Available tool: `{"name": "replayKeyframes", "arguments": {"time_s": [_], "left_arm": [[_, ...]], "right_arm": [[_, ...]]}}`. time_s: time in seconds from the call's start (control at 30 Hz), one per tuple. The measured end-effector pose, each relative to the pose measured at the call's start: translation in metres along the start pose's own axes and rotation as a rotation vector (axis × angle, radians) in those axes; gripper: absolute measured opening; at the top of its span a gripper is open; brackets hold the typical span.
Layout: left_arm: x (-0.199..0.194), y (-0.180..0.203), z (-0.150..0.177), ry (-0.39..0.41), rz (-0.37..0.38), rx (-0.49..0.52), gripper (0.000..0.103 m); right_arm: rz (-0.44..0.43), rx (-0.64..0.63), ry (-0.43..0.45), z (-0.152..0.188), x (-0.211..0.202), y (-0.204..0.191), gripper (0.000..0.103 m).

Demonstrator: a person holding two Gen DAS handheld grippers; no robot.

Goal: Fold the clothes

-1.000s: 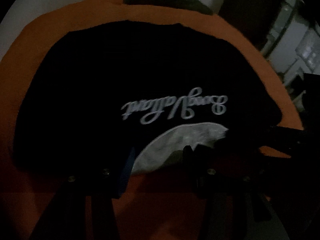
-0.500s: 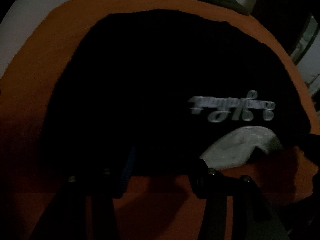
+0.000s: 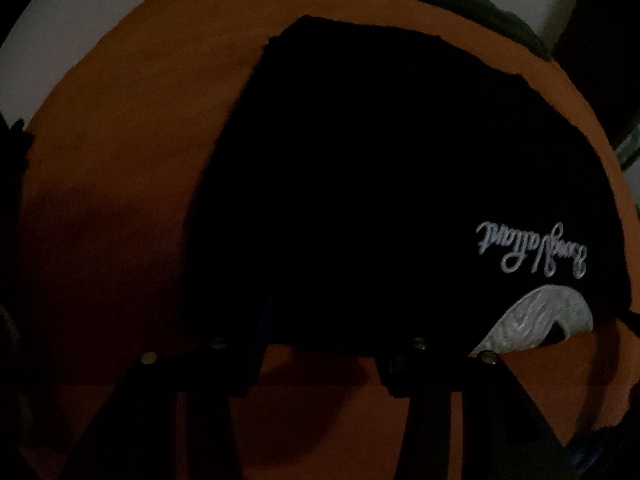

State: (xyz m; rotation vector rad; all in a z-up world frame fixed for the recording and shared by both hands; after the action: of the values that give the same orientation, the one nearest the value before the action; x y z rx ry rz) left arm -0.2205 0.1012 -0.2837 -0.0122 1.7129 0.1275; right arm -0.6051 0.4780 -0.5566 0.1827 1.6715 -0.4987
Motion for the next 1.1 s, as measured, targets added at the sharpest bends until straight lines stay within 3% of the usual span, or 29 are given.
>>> {"name": "replayKeyframes", "arguments": {"time_s": [0.13, 0.3, 0.37, 0.5, 0.6, 0.7, 0.83, 1.1], "left_arm": [[-0.004, 0.008, 0.009, 0.003, 0.036, -0.037, 0.048], [-0.039, 0.009, 0.004, 0.08, 0.216, -0.09, 0.048], [-0.04, 0.024, 0.005, 0.09, 0.236, -0.019, 0.048], [-0.027, 0.072, 0.014, 0.035, 0.24, 0.137, 0.048], [-0.019, 0.095, 0.025, -0.016, 0.234, 0.222, 0.048], [-0.01, 0.104, 0.035, -0.043, 0.22, 0.251, 0.048], [0.0, 0.1, 0.038, -0.059, 0.167, 0.244, 0.048], [-0.001, 0.096, 0.041, -0.048, 0.175, 0.239, 0.048]], "right_arm": [[-0.028, -0.014, 0.036, 0.004, -0.007, -0.005, 0.0], [-0.066, -0.059, 0.021, 0.004, -0.009, -0.018, 0.0], [-0.082, -0.096, 0.045, 0.014, -0.009, -0.053, 0.0], [-0.126, -0.249, 0.059, 0.012, 0.002, -0.123, 0.0], [-0.196, -0.34, -0.004, 0.046, 0.002, -0.156, 0.0], [-0.231, -0.386, -0.07, 0.05, 0.018, -0.181, 0.0], [-0.198, -0.421, -0.092, 0.054, 0.025, -0.182, 0.0], [-0.201, -0.449, -0.074, 0.055, 0.021, -0.18, 0.0]]}}
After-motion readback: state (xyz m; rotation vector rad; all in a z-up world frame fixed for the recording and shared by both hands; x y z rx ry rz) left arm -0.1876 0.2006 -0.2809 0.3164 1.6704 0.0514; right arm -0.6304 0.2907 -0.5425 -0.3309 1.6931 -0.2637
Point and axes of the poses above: each gripper's, at about its wrist camera, not at the fingertips, and x roughly the way its jaws point, y to its right, z to its underside, the point moved 5 cm from there along x, roughly the way its jaws point, and after that the axes turned 14 degrees about -y, right-handed, at the moved point
